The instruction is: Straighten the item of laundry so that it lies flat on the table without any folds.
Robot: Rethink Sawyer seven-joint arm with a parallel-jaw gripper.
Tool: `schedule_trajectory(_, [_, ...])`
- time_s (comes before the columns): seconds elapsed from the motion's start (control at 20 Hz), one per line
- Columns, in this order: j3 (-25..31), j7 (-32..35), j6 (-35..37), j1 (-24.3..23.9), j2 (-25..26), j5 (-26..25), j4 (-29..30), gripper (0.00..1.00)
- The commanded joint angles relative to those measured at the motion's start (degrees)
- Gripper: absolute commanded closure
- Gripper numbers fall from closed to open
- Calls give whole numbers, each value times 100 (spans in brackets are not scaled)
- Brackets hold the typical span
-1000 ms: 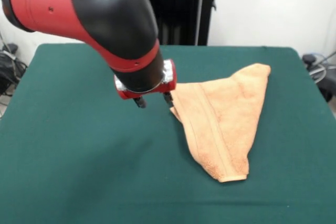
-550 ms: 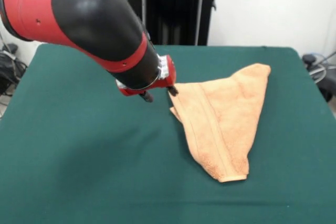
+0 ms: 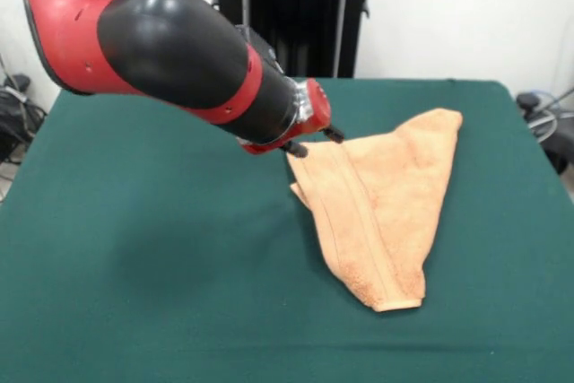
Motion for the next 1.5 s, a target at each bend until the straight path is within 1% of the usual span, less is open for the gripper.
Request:
schedule_trajectory(0.05, [839,-357,-563,-121,261,162,518,0])
schedule_trajectory(0.25, [854,-374,-443,-156,463,-22,263,0])
schedule_trajectory(0.45, [831,-519,-251,-154,779,-230,-190,0])
schedule_trajectory(0.7, [796,-625,278,-137,983,-396,-797,0])
schedule_trajectory(1.0, [812,-702,642,-224,1150,-488,-1107,0])
schedule_trajectory(1.5, [874,-801,901,-401,1345,-479,-1261,0])
